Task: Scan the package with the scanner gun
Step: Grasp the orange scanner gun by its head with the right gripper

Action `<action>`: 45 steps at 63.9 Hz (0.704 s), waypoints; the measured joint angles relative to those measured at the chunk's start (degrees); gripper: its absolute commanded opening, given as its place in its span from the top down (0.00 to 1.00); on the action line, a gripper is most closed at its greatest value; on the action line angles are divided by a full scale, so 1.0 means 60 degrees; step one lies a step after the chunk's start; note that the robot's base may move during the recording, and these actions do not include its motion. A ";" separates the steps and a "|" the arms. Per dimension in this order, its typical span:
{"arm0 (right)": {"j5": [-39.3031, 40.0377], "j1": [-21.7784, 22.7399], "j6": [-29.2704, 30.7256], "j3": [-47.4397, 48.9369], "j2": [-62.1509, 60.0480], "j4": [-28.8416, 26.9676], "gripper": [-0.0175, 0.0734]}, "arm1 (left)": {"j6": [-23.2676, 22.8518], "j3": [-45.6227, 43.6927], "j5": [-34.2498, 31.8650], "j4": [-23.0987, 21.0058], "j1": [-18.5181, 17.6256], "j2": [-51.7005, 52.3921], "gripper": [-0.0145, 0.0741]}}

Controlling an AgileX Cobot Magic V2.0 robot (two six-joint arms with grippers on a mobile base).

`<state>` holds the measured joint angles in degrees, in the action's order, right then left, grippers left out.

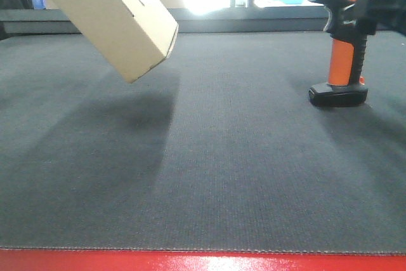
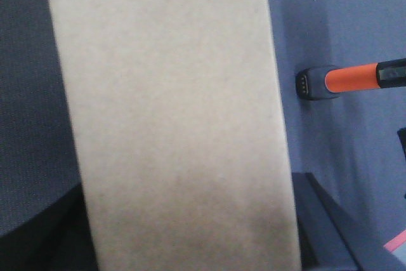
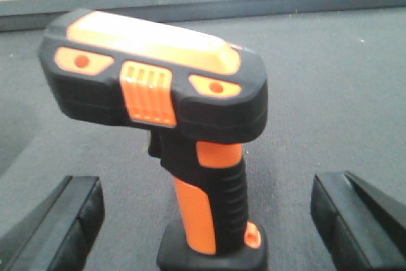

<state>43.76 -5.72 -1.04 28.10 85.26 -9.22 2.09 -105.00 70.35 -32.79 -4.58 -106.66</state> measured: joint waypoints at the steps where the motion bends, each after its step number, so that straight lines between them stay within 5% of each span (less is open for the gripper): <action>1: 0.0105 -0.0057 0.0000 0.0000 0.0073 0.0000 0.18 | 0.0000 0.0000 0.0000 0.0000 0.0000 0.0000 0.96; 22: 0.1959 -0.0407 -0.0163 -0.0007 0.1297 -0.0517 0.18 | 0.0000 0.0000 0.0000 0.0000 -0.0006 0.0000 0.96; 45: 0.2174 -0.0407 -0.0327 0.0536 0.1589 -0.0784 0.18 | 0.0018 0.0000 0.0000 0.0000 -0.0006 0.0000 0.96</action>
<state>56.80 -8.17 -3.00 31.32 94.80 -13.92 2.20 -105.00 70.35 -32.79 -4.61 -106.66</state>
